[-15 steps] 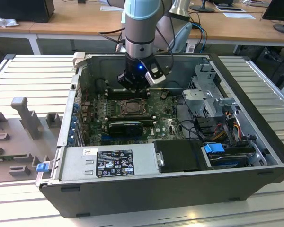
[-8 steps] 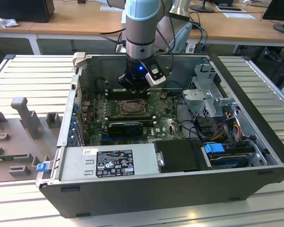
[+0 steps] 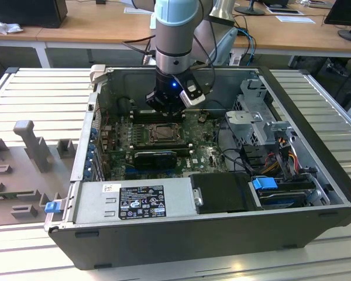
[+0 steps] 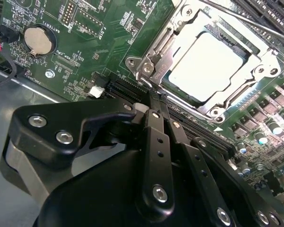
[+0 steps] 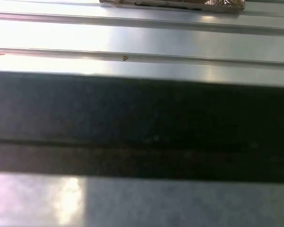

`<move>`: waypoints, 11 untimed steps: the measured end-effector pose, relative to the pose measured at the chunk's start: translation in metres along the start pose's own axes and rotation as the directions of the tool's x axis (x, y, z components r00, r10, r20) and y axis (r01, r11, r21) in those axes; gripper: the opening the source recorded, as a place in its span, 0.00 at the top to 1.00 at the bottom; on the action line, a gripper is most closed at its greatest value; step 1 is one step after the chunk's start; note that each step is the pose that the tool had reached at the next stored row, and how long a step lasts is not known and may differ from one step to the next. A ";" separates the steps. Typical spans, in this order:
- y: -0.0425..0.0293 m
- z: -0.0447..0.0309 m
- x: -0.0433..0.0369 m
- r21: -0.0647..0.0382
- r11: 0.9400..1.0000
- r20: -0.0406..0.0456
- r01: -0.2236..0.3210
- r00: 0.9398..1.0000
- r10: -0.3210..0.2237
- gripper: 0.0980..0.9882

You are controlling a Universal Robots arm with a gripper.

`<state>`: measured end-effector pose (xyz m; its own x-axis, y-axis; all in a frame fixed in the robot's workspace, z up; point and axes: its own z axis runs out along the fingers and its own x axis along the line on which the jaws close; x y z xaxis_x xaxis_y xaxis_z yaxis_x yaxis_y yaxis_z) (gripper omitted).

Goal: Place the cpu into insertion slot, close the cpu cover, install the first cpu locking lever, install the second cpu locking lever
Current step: 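Install the first cpu locking lever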

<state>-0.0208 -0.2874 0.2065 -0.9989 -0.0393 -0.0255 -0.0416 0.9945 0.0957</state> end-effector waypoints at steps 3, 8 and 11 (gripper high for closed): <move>0.0005 -0.0050 0.0003 0.000 1.000 0.000 -0.001 1.000 0.001 0.99; 0.0018 -0.0053 0.0010 0.000 1.000 0.001 -0.004 1.000 0.004 0.99; 0.0052 -0.0037 0.0009 0.000 1.000 0.001 -0.004 1.000 0.004 0.99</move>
<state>-0.0219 -0.2826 0.2107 -0.9990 -0.0352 -0.0257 -0.0375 0.9947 0.0961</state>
